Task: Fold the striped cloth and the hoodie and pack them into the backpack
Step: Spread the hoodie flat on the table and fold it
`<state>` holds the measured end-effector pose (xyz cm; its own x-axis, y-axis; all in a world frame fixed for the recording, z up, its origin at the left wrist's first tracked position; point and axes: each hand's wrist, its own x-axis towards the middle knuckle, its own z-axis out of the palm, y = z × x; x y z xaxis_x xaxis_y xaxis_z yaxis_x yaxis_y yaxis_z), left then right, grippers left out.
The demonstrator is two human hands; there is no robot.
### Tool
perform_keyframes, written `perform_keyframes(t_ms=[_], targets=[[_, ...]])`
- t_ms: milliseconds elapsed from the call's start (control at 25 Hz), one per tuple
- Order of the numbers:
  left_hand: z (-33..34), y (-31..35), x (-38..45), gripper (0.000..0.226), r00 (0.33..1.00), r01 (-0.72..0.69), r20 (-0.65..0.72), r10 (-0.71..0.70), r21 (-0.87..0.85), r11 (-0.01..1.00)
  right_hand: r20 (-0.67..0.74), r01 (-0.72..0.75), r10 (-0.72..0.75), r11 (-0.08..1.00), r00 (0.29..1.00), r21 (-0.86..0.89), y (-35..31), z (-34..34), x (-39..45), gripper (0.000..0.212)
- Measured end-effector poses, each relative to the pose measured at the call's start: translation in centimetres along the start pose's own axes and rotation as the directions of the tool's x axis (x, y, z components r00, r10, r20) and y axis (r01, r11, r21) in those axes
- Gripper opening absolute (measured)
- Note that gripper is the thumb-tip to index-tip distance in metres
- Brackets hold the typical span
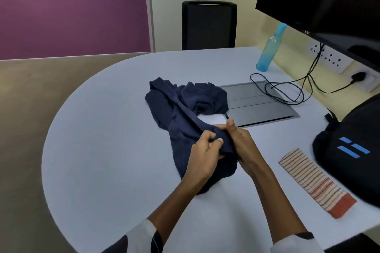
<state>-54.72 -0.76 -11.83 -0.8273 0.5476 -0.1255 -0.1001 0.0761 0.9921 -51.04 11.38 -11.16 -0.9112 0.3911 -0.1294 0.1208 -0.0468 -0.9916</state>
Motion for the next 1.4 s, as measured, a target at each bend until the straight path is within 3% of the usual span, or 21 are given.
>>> perform_keyframes(t_ms=[120, 200, 280, 360, 480, 560, 640, 680, 760, 800, 840, 960, 1120, 1280, 1400], targets=[[-0.5, 0.4, -0.1, 0.019, 0.997, 0.079, 0.022, -0.076, -0.137, 0.987, 0.183, 0.066, -0.035, 0.984, 0.982, -0.165, 0.3, -0.4, -1.0, 0.047], [-1.2, 0.7, -0.1, 0.034, 0.992, 0.125, 0.046, -0.119, -0.185, 0.975, 0.192, 0.138, -0.081, 0.941, 0.978, -0.309, 1.3, -0.2, -1.1, 0.056], [-2.2, 0.6, 0.1, 0.042, 0.994, 0.102, 0.061, -0.093, -0.165, 0.981, 0.161, 0.208, -0.158, 0.907, 0.974, -0.367, 2.1, 0.4, -1.0, 0.048], [-3.1, -0.1, 0.2, 0.039, 0.999, -0.05, 0.01, 0.05, 0.011, 0.999, 0.163, 0.205, -0.159, 0.921, 0.974, -0.331, 2.6, 0.9, -1.0, 0.028], [-4.9, -1.7, 1.1, 0.029, 0.964, -0.199, -0.103, 0.246, 0.334, 0.921, 0.265, 0.211, -0.131, 0.93, 0.955, -0.3, 2.7, 1.8, -1.3, 0.016], [-6.6, -2.3, 2.3, 0.018, 0.938, -0.289, -0.027, 0.347, 0.494, 0.82, 0.315, 0.206, -0.11, 0.934, 0.943, -0.292, 2.7, 2.2, -1.4, 0.02], [-8.7, -3.4, 3.9, 0.024, 0.908, -0.414, 0.225, 0.354, 0.617, 0.669, 0.357, 0.191, -0.08, 0.938, 0.931, -0.289, 3.0, 2.5, -1.3, 0.023], [-9.8, -4.2, 4.7, 0.028, 0.879, -0.475, 0.353, 0.321, 0.714, 0.514, 0.374, 0.181, -0.061, 0.939, 0.925, -0.293, 3.0, 2.5, -1.2, 0.024], [-11.9, -6.0, 5.6, 0.026, 0.837, -0.512, 0.448, 0.314, 0.844, 0.16, 0.385, 0.15, -0.028, 0.945, 0.923, -0.289, 3.0, 2.5, -1.1, 0.027], [-12.8, -6.7, 5.8, 0.023, 0.834, -0.486, 0.443, 0.329, 0.872, 0.058, 0.377, 0.133, -0.018, 0.951, 0.926, -0.279, 2.9, 2.3, -1.1, 0.026], [-13.7, -7.2, 5.8, 0.022, 0.854, -0.442, 0.412, 0.318, 0.897, 0.024, 0.362, 0.124, -0.018, 0.955, 0.932, -0.27, 2.7, 2.0, -1.2, 0.024], [-15.5, -8.7, 5.9, 0.026, 0.922, -0.347, 0.308, 0.233, 0.927, 0.146, 0.284, 0.145, -0.075, 0.962, 0.956, -0.233, 2.0, 0.5, -1.1, 0.02], [-14.3, -9.6, 5.8, 0.027, 0.933, -0.341, 0.294, 0.208, 0.907, 0.245, 0.238, 0.129, -0.091, 0.981, 0.967, -0.147, 0.3, -1.5, -1.2, 0.026], [-12.9, -10.0, 6.6, 0.021, 0.948, -0.317, 0.275, 0.158, 0.858, 0.405, 0.076, 0.199, -0.197, 0.98, 0.978, -0.022, -1.2, -2.6, -1.7, 0.017], [-12.8, -9.9, 7.0, 0.02, 0.963, -0.266, 0.235, 0.128, 0.785, 0.56, -0.045, 0.262, -0.259, 0.956, 0.965, 0.128, -2.2, -3.4, -1.8, 0.023]])
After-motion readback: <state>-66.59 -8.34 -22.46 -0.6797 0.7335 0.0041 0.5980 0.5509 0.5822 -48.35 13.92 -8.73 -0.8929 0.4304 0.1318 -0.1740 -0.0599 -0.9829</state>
